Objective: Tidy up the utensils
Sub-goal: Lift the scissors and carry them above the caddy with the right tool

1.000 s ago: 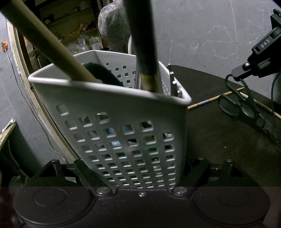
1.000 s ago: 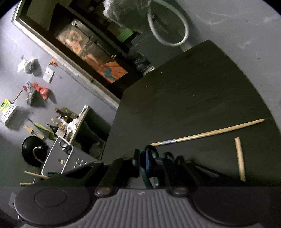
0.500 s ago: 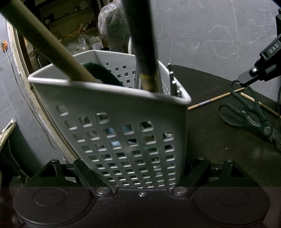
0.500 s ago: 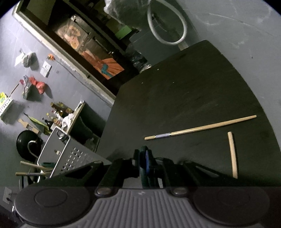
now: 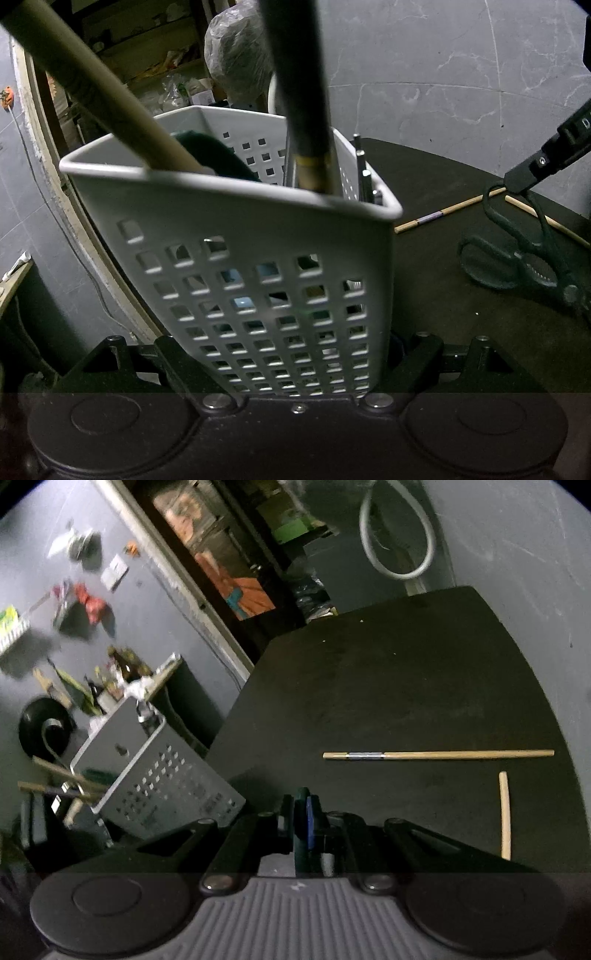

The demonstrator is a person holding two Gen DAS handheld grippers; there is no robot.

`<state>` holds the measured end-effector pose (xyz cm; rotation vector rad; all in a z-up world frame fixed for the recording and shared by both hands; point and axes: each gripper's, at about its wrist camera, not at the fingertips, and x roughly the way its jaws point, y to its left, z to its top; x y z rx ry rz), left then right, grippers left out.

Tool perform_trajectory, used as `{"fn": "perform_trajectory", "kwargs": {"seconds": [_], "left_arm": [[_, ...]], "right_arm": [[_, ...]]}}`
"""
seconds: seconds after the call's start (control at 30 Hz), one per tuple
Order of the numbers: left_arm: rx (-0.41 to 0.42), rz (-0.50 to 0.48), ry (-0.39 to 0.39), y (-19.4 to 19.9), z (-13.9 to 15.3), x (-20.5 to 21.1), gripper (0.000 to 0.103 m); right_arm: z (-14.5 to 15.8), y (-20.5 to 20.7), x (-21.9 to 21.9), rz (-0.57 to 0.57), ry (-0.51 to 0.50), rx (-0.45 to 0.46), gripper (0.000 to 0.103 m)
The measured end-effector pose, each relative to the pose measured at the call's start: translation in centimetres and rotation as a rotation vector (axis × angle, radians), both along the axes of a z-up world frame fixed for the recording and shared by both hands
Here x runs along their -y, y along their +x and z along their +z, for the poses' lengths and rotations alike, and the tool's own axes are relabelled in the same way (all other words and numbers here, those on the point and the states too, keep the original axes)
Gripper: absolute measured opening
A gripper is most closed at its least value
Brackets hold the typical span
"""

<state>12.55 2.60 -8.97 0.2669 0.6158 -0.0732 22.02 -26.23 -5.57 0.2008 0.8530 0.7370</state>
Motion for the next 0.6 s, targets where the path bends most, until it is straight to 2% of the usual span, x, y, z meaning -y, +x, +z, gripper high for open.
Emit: {"fn": "perform_trajectory", "kwargs": {"seconds": [0.33,0.6], "left_arm": [[0.0,0.0,0.0,0.0,0.0,0.0,0.086],[-0.001,0.001,-0.001,-0.1,0.0,0.0,0.086]], "right_arm": [[0.8,-1.6,-1.2,0.083,-0.018,0.011,0.008],[2.6,-5.4,-4.5,0.187,-0.216,0.183,0.008]]}}
